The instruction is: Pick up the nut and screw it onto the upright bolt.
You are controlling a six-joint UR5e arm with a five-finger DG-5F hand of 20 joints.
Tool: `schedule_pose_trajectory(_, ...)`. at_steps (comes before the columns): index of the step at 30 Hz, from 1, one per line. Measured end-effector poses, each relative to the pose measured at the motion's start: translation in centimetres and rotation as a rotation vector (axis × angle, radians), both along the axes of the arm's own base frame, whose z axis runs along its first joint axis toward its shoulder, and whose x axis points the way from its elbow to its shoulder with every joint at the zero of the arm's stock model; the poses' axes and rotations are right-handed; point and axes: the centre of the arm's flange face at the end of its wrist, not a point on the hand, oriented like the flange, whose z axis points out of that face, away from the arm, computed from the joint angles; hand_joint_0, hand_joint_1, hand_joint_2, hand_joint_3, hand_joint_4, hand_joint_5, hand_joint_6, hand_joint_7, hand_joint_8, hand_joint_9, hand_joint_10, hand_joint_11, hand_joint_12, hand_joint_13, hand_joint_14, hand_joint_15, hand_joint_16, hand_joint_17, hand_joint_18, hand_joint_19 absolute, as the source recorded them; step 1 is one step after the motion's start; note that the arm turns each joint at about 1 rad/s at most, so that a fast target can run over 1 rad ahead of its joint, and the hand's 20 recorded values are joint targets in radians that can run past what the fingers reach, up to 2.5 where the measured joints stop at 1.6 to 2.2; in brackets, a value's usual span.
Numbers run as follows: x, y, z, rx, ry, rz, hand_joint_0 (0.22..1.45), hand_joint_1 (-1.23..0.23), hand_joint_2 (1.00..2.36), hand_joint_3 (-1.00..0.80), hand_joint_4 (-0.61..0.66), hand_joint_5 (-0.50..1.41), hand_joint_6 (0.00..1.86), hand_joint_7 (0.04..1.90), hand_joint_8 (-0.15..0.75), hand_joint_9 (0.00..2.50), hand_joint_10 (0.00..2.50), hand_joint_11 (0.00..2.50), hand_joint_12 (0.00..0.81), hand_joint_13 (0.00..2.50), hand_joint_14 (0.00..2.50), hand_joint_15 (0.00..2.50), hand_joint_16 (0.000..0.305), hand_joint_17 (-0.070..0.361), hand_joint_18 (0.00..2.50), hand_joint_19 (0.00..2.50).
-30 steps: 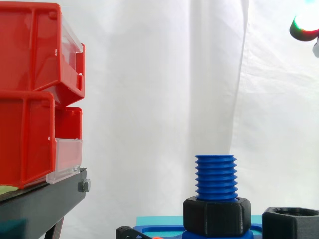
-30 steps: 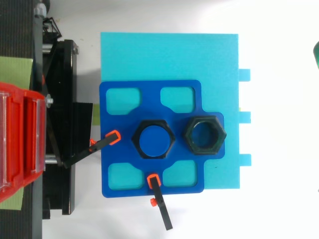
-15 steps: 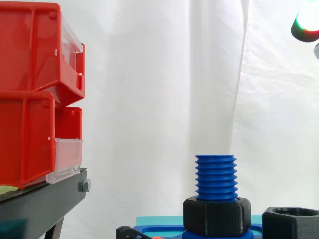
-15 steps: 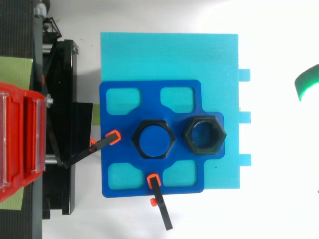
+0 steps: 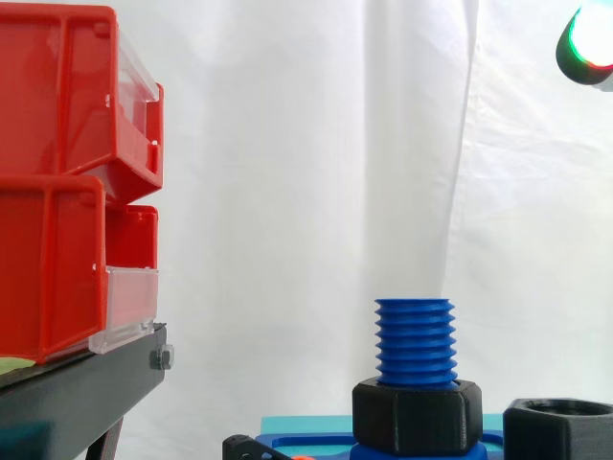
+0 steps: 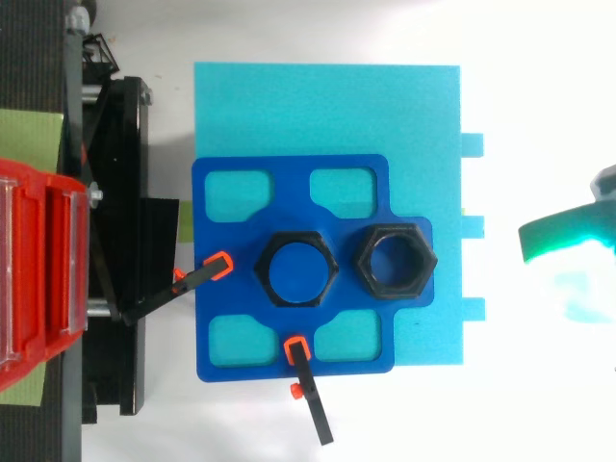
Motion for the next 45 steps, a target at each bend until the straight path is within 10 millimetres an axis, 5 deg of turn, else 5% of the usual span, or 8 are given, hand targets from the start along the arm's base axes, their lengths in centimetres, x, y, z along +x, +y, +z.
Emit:
schedule_pose_trajectory(12, 0.0, -0.1, -0.3, -0.066, 0.045, 0.036, 0.43, -0.29, 1.0, -0.5, 0.2, -0.23, 0.5, 0.8, 0.349, 0.53, 0.0, 0.04, 0.434, 0.26, 0.0, 0.0, 0.063, 0.142, 0.13, 0.0)
schedule_pose_trajectory(19, -0.1, 0.3, -0.5, -0.113, 0.077, 0.064, 0.45, -0.41, 1.0, -0.5, 0.23, -0.22, 0.5, 0.82, 0.329, 0.52, 0.0, 0.02, 0.411, 0.3, 0.0, 0.0, 0.056, 0.126, 0.15, 0.0)
schedule_pose_trajectory(45, 3.0, 4.4, -6.5, -0.268, 0.129, 0.072, 0.48, -0.49, 1.0, -0.5, 0.22, -0.21, 0.5, 0.83, 0.304, 0.52, 0.0, 0.02, 0.388, 0.31, 0.0, 0.0, 0.052, 0.117, 0.2, 0.0)
